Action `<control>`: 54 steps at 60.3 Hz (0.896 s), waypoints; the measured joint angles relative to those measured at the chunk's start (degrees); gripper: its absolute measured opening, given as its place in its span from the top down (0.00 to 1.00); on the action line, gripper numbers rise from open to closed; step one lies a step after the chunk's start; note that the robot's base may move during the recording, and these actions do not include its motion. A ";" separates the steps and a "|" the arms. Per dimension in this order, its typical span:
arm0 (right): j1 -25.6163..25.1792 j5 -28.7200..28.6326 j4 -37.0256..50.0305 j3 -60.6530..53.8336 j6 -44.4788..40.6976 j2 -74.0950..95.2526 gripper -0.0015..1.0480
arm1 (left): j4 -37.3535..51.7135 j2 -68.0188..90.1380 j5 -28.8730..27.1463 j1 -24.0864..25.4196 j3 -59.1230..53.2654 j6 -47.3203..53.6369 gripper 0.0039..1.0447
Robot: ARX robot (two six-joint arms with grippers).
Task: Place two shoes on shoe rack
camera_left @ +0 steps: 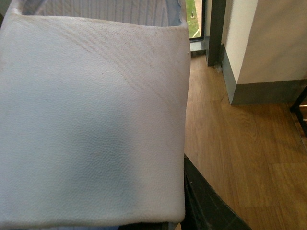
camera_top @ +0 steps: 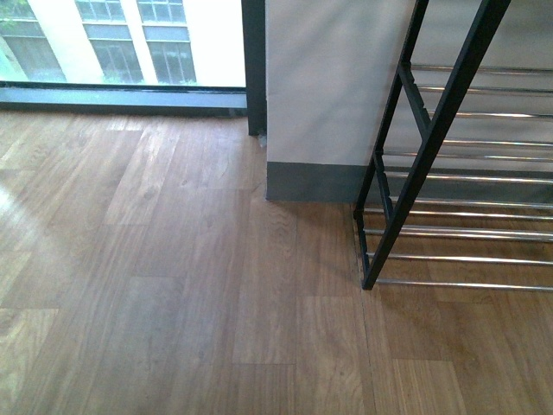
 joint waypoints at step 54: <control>0.48 0.70 -8.52 -1.62 -0.04 -11.54 0.11 | 0.00 0.00 0.02 0.00 -0.07 -0.02 0.98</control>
